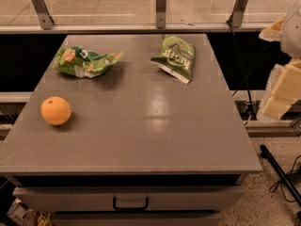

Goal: Pick green jalapeno chip bag

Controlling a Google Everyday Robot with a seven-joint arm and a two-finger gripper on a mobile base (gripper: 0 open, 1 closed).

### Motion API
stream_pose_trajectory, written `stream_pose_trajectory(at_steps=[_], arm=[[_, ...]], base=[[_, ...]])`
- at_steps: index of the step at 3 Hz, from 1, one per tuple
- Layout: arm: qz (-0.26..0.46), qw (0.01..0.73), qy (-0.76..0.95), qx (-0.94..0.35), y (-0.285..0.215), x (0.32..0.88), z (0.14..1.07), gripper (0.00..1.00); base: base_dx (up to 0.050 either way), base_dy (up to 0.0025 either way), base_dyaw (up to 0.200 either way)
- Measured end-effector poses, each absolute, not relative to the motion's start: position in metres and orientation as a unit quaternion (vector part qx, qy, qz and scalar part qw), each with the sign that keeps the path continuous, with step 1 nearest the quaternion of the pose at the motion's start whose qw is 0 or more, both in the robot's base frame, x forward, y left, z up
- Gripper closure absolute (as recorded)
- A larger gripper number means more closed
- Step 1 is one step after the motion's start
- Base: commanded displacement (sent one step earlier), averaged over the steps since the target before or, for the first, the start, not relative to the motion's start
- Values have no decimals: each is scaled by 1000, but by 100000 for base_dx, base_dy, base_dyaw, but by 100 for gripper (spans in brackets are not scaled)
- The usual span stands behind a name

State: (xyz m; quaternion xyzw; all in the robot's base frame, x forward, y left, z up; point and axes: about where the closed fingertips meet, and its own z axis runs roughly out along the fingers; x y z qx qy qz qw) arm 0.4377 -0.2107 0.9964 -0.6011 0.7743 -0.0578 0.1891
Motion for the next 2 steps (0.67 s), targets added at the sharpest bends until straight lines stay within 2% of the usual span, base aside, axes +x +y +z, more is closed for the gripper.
stream_pose_trajectory(at_steps=[2], arm=[[-49, 203, 776, -596, -209, 458, 1001, 0]], base=[[0, 0, 0]])
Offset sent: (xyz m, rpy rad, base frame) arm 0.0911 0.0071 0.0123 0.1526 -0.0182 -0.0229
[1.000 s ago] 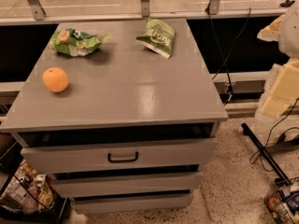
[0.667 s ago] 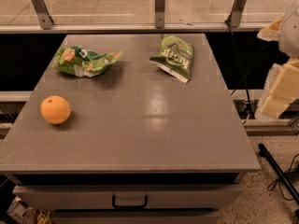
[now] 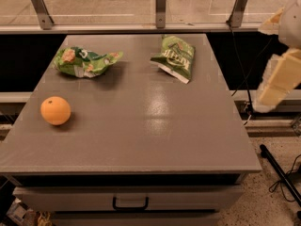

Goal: Pick green jalapeno chip bag

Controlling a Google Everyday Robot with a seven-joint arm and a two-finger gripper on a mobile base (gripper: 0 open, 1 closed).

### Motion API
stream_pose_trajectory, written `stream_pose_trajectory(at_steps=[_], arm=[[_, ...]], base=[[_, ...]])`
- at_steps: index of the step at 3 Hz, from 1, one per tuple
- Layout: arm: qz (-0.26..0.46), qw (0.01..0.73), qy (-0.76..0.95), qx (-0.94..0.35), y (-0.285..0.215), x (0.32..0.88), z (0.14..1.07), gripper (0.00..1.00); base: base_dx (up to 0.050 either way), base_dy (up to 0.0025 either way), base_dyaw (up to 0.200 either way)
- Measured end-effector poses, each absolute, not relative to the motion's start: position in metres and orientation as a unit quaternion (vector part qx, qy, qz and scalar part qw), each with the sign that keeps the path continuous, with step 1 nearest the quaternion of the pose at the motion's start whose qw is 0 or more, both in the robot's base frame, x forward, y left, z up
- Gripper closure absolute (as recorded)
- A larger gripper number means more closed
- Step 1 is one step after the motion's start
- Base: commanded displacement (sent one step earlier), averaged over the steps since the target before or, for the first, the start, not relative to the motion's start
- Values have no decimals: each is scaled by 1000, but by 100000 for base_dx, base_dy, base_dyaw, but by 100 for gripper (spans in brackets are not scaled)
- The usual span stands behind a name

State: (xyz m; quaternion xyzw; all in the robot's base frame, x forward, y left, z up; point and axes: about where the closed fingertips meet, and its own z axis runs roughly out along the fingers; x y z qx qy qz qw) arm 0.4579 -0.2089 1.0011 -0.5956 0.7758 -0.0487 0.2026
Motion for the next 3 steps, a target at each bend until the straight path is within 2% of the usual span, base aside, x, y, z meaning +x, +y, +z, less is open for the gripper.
stream_pose_trajectory(at_steps=[3], arm=[[55, 315, 772, -549, -164, 604, 1000, 0]], base=[[0, 0, 0]])
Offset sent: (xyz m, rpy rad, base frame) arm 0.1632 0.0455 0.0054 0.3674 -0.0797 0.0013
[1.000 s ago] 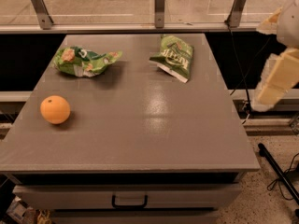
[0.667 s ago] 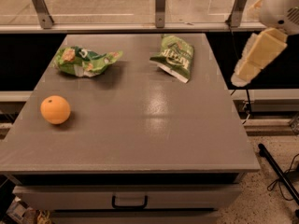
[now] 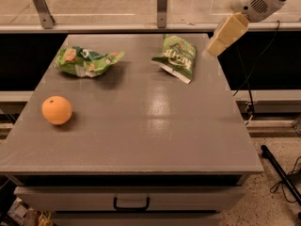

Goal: Pick green jalapeno chip bag

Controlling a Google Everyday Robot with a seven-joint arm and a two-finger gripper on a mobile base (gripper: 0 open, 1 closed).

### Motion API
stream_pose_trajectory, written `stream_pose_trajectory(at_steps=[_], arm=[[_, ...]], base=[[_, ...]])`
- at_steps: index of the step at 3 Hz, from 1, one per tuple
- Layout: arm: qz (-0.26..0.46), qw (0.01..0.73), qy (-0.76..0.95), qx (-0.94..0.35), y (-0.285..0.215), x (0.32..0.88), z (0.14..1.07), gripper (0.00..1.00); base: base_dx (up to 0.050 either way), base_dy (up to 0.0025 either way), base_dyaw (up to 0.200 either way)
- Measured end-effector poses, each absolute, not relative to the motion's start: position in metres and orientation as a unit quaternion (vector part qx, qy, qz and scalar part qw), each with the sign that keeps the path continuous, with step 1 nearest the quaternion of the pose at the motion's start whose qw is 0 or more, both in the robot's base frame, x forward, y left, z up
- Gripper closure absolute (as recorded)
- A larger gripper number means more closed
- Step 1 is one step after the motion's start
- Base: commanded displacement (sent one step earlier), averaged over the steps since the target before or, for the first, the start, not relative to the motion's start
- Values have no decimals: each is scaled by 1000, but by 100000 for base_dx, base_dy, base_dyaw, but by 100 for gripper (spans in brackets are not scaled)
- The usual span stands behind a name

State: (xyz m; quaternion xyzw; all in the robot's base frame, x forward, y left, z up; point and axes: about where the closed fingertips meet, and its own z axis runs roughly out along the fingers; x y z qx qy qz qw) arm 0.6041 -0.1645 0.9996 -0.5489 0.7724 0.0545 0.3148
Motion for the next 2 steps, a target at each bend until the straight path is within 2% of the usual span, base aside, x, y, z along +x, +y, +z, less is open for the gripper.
stream_pose_trajectory(at_steps=[2], arm=[[66, 329, 802, -493, -143, 669, 964, 0]], base=[[0, 0, 0]])
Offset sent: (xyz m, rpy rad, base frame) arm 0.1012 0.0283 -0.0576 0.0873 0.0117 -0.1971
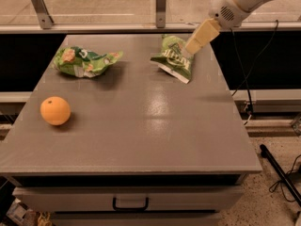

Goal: Pick green jalapeno chip bag

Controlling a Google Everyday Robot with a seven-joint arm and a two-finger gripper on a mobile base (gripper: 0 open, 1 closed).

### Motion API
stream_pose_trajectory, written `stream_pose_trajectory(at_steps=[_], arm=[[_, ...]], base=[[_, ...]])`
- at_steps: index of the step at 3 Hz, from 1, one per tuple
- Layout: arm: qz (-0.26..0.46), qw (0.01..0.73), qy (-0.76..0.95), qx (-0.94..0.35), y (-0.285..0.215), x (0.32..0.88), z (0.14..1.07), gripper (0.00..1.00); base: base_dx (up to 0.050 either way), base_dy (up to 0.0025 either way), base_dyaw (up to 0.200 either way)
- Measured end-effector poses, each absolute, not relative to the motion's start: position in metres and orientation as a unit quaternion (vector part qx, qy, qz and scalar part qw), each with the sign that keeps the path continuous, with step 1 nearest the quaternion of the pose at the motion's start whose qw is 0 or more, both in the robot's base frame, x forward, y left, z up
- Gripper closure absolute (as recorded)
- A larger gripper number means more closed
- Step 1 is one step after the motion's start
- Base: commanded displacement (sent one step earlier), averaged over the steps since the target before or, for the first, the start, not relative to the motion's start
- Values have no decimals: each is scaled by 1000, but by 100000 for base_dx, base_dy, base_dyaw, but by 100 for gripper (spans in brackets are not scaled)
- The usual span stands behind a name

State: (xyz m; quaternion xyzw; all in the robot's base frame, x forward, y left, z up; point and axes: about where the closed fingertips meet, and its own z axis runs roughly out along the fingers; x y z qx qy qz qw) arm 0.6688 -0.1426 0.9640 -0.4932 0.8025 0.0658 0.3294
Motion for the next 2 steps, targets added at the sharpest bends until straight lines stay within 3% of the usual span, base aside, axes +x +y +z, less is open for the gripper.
stream_pose_trajectory(at_steps=[2], arm=[[78, 342, 816, -459, -135, 714, 920, 0]], base=[[0, 0, 0]])
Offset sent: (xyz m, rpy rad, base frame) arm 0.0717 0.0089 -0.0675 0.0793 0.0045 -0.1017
